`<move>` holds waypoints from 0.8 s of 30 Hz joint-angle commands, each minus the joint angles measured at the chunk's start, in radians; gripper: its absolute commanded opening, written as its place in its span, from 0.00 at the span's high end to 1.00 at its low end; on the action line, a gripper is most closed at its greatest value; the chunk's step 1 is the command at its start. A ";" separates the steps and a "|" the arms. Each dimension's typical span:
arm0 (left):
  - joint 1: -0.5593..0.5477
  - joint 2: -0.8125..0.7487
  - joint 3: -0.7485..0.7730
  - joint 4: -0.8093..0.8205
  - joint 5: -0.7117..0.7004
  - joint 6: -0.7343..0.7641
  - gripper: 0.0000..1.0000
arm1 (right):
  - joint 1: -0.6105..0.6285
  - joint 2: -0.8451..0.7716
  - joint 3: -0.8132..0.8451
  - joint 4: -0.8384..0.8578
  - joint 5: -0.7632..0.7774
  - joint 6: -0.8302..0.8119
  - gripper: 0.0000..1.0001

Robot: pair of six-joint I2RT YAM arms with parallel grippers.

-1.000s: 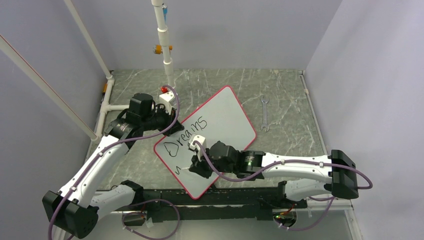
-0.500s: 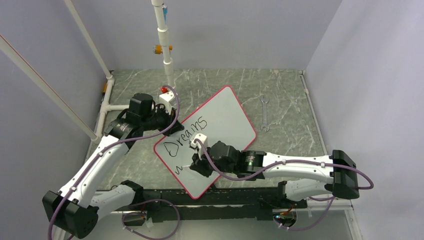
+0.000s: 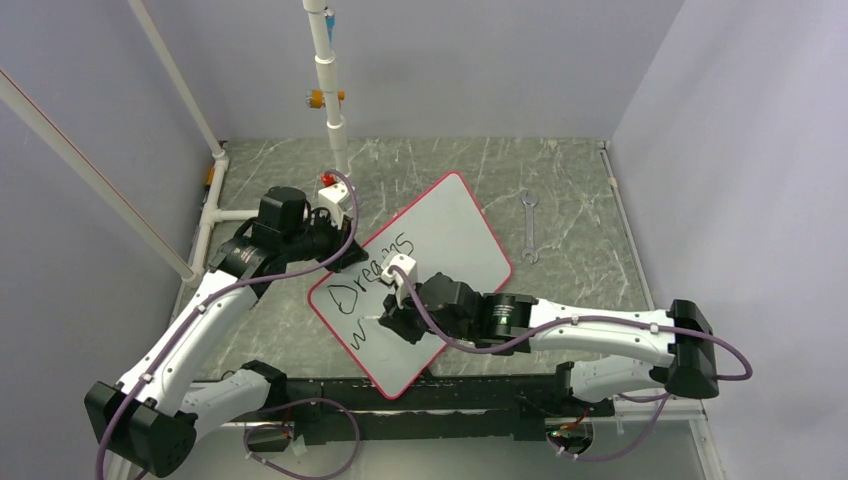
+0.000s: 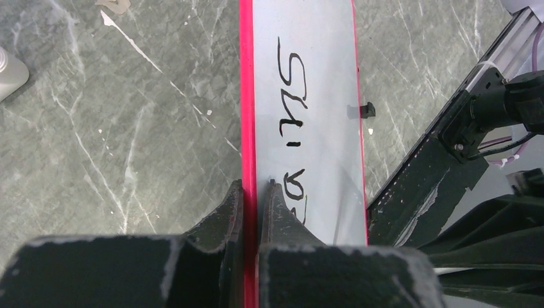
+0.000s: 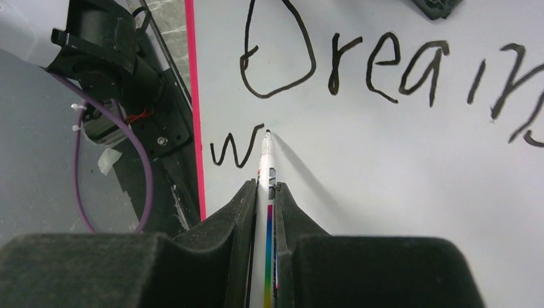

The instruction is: Write a sentence on the whiteboard

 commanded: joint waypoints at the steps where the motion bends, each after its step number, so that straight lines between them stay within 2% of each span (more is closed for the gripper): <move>1: 0.001 -0.015 -0.006 0.001 -0.165 0.061 1.00 | -0.004 -0.099 0.052 -0.035 -0.046 0.015 1.00; 4: 0.001 -0.017 -0.006 0.006 -0.186 0.041 1.00 | -0.004 -0.116 0.074 -0.057 -0.067 0.025 1.00; 15: 0.001 -0.007 -0.025 0.040 -0.179 -0.023 1.00 | -0.014 -0.044 0.134 -0.147 0.059 0.069 1.00; 19: 0.001 0.007 -0.027 0.047 -0.170 -0.027 1.00 | -0.024 -0.056 0.099 -0.112 0.052 0.087 1.00; 24: 0.003 0.034 -0.010 0.036 -0.146 -0.025 1.00 | -0.024 -0.161 0.002 -0.070 0.094 0.132 1.00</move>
